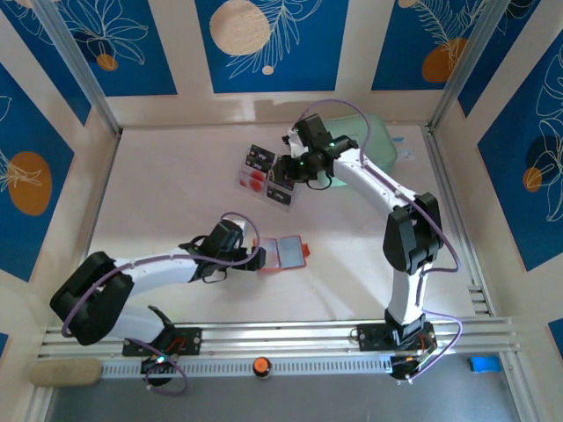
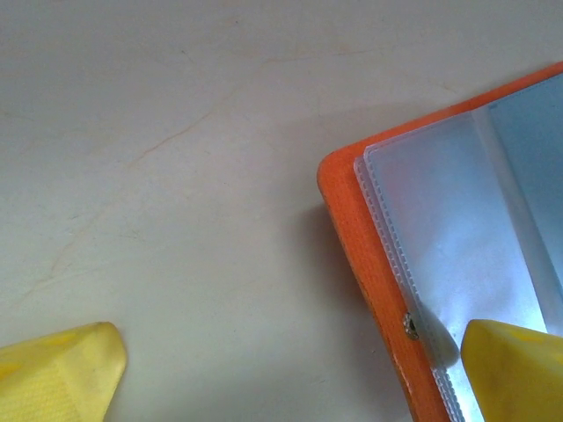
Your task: Put the credit cards into the card holder
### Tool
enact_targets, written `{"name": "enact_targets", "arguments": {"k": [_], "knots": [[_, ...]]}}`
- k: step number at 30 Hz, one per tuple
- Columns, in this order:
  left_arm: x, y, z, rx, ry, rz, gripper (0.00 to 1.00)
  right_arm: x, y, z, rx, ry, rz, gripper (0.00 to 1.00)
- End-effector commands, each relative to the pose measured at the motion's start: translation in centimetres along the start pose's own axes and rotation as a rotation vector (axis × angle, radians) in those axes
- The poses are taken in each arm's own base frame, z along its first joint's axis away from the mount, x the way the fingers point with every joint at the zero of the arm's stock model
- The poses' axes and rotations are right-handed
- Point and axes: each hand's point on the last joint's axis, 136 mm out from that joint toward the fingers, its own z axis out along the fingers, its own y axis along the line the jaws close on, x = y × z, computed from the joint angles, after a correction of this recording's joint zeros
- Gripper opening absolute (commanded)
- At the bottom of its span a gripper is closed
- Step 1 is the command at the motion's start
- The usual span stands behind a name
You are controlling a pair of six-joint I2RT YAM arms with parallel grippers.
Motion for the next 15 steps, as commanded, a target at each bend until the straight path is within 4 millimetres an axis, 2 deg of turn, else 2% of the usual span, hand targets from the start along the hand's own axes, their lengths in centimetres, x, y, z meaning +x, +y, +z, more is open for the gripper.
{"name": "enact_targets", "arguments": {"k": [1, 8, 15], "knots": [[2.4, 2.4, 0.6, -0.085, 0.067, 0.009, 1.0, 1.2, -2.4, 1.8, 0.183, 0.082, -0.176, 0.33], [2.3, 2.4, 0.7, -0.085, 0.066, 0.009, 1.0, 1.6, -3.2, 4.7, 0.343, 0.147, -0.382, 0.33], [2.6, 2.5, 0.8, -0.085, 0.07, 0.005, 1.0, 1.5, -4.3, 6.1, 0.41, 0.164, -0.408, 0.33]]}}
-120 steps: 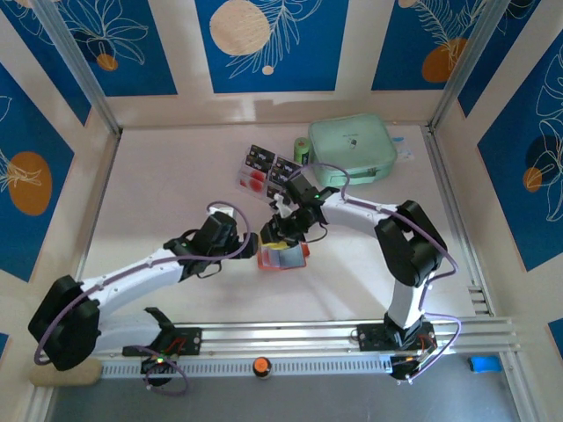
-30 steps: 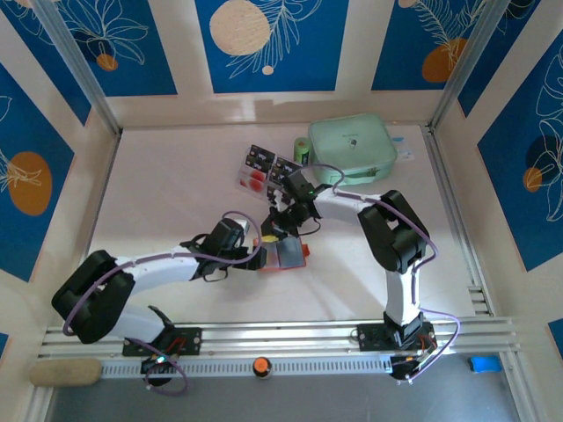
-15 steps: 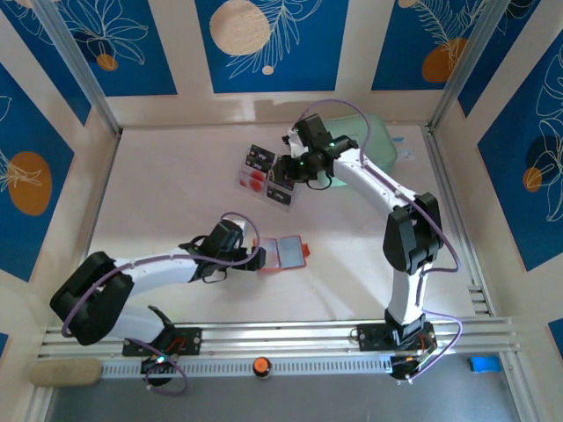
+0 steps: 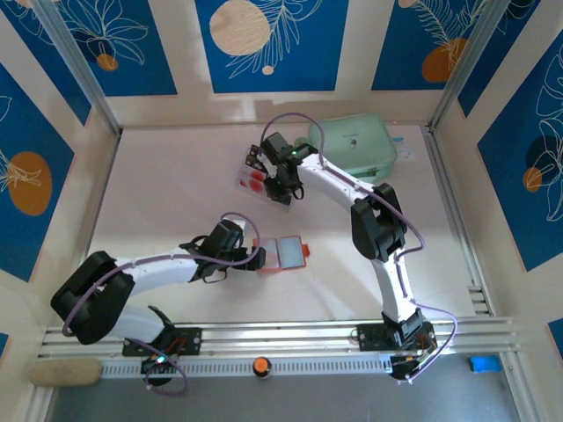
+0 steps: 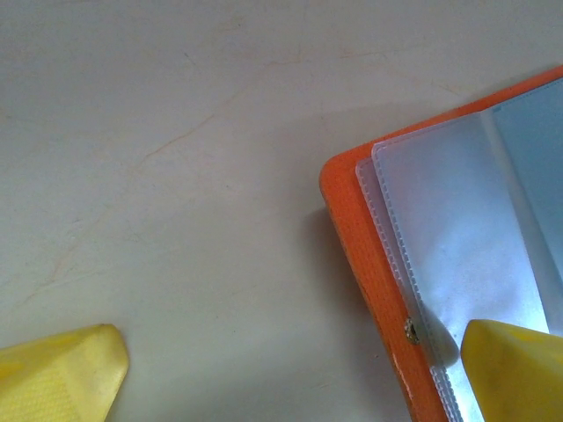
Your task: Put the credit cards into the card holder
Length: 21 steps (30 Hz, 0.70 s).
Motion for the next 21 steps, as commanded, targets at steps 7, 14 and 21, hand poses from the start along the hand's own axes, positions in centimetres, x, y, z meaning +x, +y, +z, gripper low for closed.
{"name": "enact_targets", "arguments": {"k": [7, 14, 21], "knots": [[2.7, 2.5, 0.7, -0.083, 0.074, 0.004, 1.0, -1.3, -1.3, 0.1, 0.069, -0.009, -0.039, 0.33], [2.8, 2.5, 0.6, -0.085, 0.073, 0.004, 1.0, -1.3, -0.9, 1.2, 0.079, 0.011, -0.064, 0.32], [2.8, 2.6, 0.5, -0.085, 0.071, 0.003, 1.0, -0.8, -1.0, 2.5, 0.091, 0.036, -0.074, 0.3]]}}
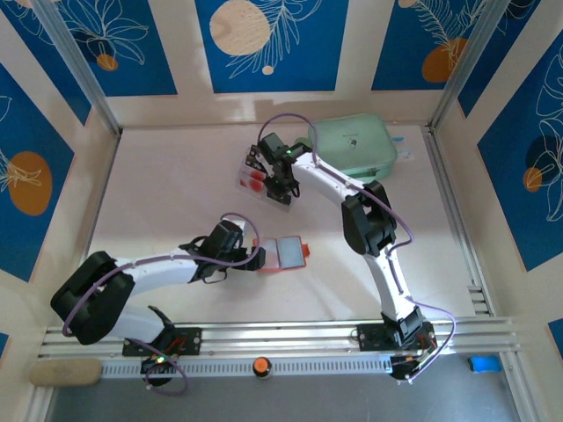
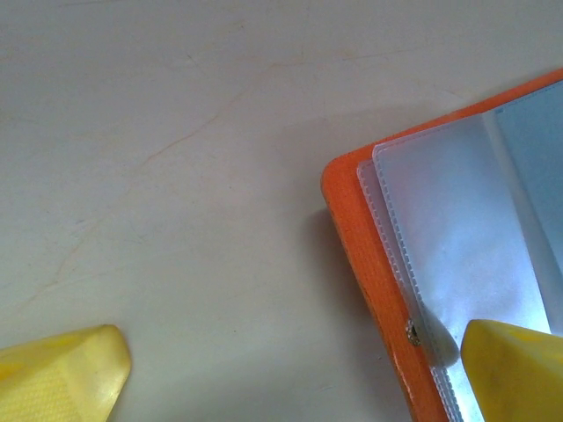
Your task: Put the credit cards into the card holder
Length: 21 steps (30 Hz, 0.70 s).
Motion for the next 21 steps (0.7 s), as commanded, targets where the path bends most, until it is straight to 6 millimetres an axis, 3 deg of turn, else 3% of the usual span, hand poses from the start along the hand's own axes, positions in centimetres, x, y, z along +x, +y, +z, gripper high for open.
{"name": "enact_targets", "arguments": {"k": [1, 21], "knots": [[2.8, 2.5, 0.5, -0.085, 0.079, 0.004, 1.0, 0.0, 0.3, 0.2, 0.008, 0.01, -0.024, 0.3], [2.8, 2.6, 0.4, -0.09, 0.077, 0.005, 1.0, 0.5, 1.8, 0.5, -0.06, 0.016, -0.093, 0.04]]}}
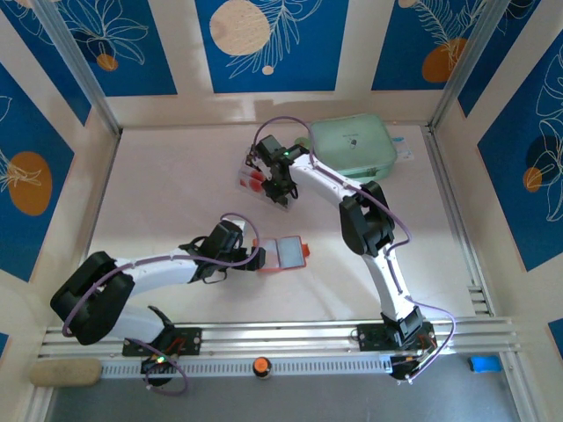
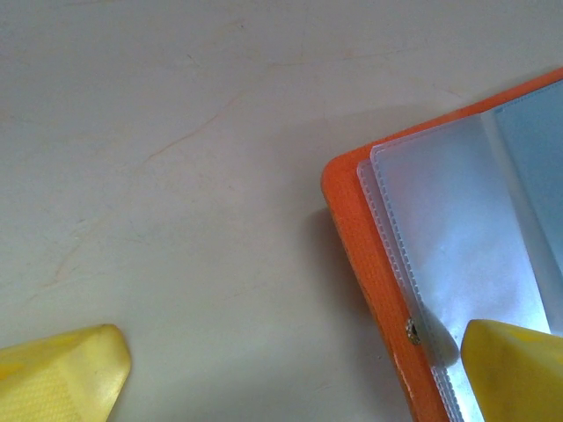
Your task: Put the credit cards into the card holder
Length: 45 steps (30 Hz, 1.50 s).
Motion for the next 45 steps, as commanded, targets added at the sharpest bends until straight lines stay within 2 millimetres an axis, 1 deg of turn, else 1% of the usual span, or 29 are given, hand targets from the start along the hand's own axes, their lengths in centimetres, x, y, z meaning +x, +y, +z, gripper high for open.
{"name": "enact_targets", "arguments": {"k": [1, 3, 8, 14, 18, 23, 26, 29, 33, 38, 41, 45], "knots": [[2.8, 2.6, 0.4, -0.091, 0.078, 0.005, 1.0, 0.4, 0.9, 0.1, -0.04, 0.009, -0.03, 0.03], [2.8, 2.6, 0.4, -0.091, 0.077, 0.004, 1.0, 0.3, 1.1, -0.3, -0.054, -0.001, -0.042, 0.0], [2.9, 2.7, 0.3, -0.095, 0.079, 0.006, 1.0, -0.5, 1.1, -1.9, -0.061, -0.038, -0.057, 0.0], [2.8, 2.8, 0.2, -0.1, 0.075, 0.006, 1.0, -1.6, 1.2, -5.2, -0.062, -0.096, -0.058, 0.0], [2.8, 2.9, 0.1, -0.105, 0.076, 0.007, 1.0, -2.3, 1.7, -7.6, -0.075, -0.141, -0.043, 0.0], [3.0, 3.2, -0.1, -0.118, 0.078, 0.003, 1.0, -2.1, 2.6, -10.1, -0.133, -0.181, 0.019, 0.0], [3.1, 3.4, -0.2, -0.129, 0.082, 0.002, 1.0, -1.2, 3.5, -10.9, -0.192, -0.19, 0.079, 0.0], [3.3, 3.7, -0.3, -0.141, 0.087, -0.001, 1.0, 0.2, 4.6, -11.7, -0.276, -0.193, 0.156, 0.0], [3.4, 3.9, -0.3, -0.152, 0.089, -0.007, 1.0, 2.7, 6.6, -11.9, -0.423, -0.172, 0.267, 0.0], [3.4, 4.1, -0.5, -0.164, 0.089, -0.006, 1.0, 5.6, 9.1, -11.1, -0.567, -0.123, 0.366, 0.0], [3.5, 4.3, -0.7, -0.171, 0.091, -0.008, 1.0, 7.3, 9.9, -9.8, -0.583, -0.085, 0.398, 0.0], [3.5, 4.4, -0.9, -0.177, 0.088, -0.009, 1.0, 8.7, 11.1, -8.4, -0.611, -0.047, 0.423, 0.0]]}}
